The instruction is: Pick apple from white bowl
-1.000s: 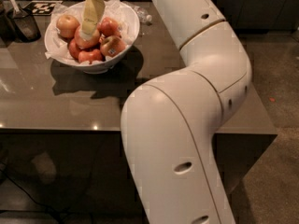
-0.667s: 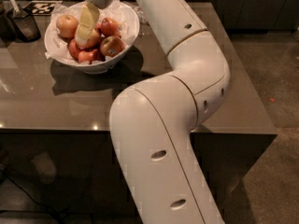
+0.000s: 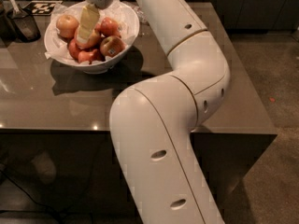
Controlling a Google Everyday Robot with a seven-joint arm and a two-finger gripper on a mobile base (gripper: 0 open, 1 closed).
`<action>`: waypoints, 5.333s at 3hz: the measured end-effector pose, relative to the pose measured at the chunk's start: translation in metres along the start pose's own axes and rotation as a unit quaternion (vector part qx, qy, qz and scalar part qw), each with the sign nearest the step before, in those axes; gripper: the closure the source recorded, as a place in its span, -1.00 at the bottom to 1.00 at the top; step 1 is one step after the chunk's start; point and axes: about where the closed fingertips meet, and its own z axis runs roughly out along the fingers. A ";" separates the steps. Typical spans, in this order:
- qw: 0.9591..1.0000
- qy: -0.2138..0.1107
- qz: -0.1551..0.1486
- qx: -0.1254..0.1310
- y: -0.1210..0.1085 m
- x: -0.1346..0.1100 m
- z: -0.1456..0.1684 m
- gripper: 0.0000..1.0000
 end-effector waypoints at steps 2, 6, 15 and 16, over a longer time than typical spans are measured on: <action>1.000 0.000 0.000 0.000 0.000 0.000 0.000 -0.92; 1.000 0.001 0.011 -0.026 0.003 0.012 0.035 -0.92; 0.999 -0.005 0.031 -0.040 0.016 0.023 0.040 -1.00; 0.999 -0.006 0.020 -0.046 0.022 0.007 0.045 -1.00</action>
Offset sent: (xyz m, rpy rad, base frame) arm 0.0000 0.0000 0.0000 0.0000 0.0000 0.0000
